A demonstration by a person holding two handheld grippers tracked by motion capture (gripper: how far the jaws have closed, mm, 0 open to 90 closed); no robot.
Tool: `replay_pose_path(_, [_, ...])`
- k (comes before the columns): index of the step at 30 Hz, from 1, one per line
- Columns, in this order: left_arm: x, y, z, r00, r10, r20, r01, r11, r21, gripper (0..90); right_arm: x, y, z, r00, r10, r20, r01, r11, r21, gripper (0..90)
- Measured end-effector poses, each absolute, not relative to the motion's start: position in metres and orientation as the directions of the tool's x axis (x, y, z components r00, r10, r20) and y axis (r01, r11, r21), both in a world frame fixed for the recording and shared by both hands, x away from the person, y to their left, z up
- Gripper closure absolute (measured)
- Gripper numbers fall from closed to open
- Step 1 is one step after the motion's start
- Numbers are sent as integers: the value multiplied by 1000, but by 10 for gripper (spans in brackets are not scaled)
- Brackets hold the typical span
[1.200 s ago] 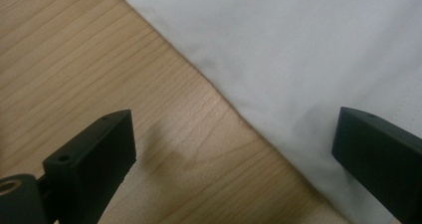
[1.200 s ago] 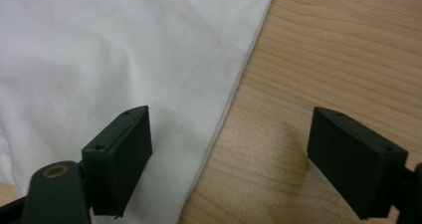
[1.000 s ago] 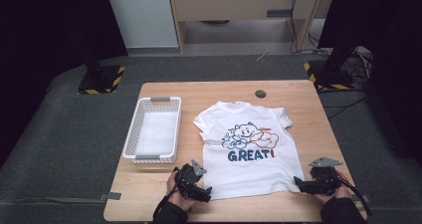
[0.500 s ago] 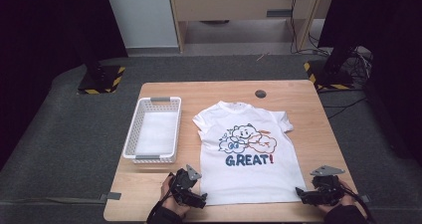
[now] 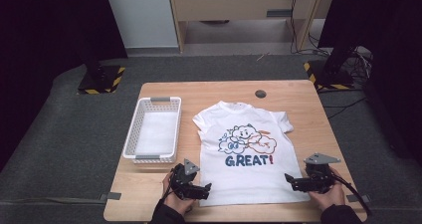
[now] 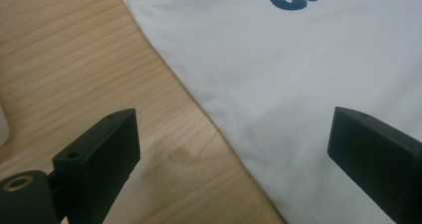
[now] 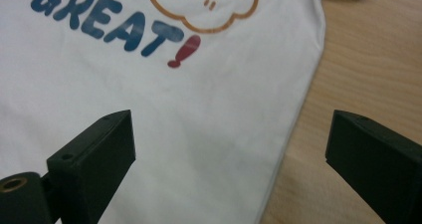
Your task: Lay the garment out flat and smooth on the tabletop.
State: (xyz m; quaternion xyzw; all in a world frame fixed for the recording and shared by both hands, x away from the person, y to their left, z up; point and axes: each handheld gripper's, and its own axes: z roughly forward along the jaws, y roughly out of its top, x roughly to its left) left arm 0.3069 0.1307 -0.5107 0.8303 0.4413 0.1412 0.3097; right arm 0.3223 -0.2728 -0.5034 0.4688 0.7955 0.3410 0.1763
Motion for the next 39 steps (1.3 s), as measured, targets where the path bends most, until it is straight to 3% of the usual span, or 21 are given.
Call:
replay_pose_path(12, [313, 120, -521, 594, 804, 15, 646, -488, 587, 48, 378, -240, -511, -497, 859, 123, 618, 252, 745, 67])
replay_pose_path(19, [313, 122, -521, 603, 798, 17, 645, -499, 579, 34, 398, -227, -527, -471, 878, 81, 650, 284, 705, 75])
replay_pose_path(27, [310, 124, -518, 613, 790, 17, 644, -512, 568, 37, 393, -226, -532, -452, 892, 7, 663, 331, 671, 66])
replay_pose_path(31, [316, 127, -508, 593, 803, -59, 657, -439, 613, 39, 385, -229, -532, -428, 904, 7, 672, 313, 671, 65])
replay_pose_path(39, [339, 129, -481, 555, 822, -128, 637, -320, 702, 47, 377, -233, -532, -418, 908, 5, 679, 309, 667, 56])
